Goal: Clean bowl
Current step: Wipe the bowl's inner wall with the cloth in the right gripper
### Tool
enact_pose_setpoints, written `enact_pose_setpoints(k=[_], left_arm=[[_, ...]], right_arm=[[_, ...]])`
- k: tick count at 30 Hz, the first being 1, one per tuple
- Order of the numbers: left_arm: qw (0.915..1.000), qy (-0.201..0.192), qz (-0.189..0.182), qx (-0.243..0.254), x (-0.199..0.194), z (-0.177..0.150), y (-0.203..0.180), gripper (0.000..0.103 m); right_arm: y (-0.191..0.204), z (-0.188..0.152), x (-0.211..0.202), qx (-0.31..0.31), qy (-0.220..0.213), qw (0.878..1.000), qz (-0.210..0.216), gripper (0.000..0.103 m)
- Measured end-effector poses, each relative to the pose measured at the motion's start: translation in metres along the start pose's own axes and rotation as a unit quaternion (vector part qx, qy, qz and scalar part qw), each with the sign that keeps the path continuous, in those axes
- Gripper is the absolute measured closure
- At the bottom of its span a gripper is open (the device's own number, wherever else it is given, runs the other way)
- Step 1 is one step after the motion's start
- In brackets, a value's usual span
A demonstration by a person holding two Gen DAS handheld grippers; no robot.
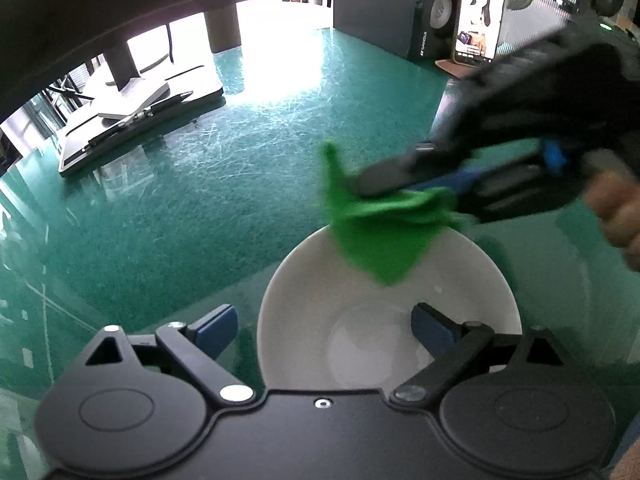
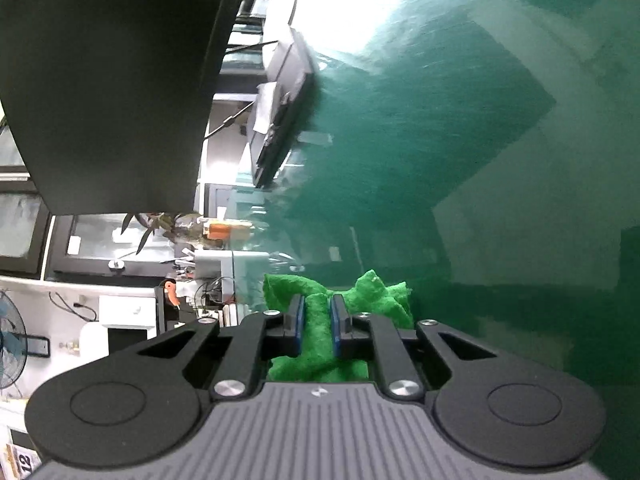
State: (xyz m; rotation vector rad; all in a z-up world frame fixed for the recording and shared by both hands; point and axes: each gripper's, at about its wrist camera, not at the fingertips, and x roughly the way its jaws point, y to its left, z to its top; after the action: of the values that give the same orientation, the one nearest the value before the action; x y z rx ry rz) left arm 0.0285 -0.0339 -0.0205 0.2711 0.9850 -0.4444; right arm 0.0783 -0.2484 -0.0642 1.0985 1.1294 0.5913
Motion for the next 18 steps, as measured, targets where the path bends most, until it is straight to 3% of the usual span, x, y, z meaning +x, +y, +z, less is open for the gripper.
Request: enact_pose_setpoints(k=[4, 11, 18], left_arm=[[0.9999, 0.005, 0.001, 0.01, 0.0, 0.0, -0.001, 0.002], [0.9997, 0.01, -0.009, 0.021, 0.003, 0.001, 0.001, 0.001], [0.9991, 0.018, -0.006, 0.038, 0.003, 0.006, -0.003, 0.001]], right_arm=[[-0.005, -0.002, -0.002, -0.003, 0.005, 1.0, 0.015, 0.09], [-0.03, -0.012, -0.043, 0.055, 0.01, 0.998, 0.015, 0.09], [-0.012, 0.004, 0.006, 0.013, 0.037, 0.999, 0.014, 0.09]])
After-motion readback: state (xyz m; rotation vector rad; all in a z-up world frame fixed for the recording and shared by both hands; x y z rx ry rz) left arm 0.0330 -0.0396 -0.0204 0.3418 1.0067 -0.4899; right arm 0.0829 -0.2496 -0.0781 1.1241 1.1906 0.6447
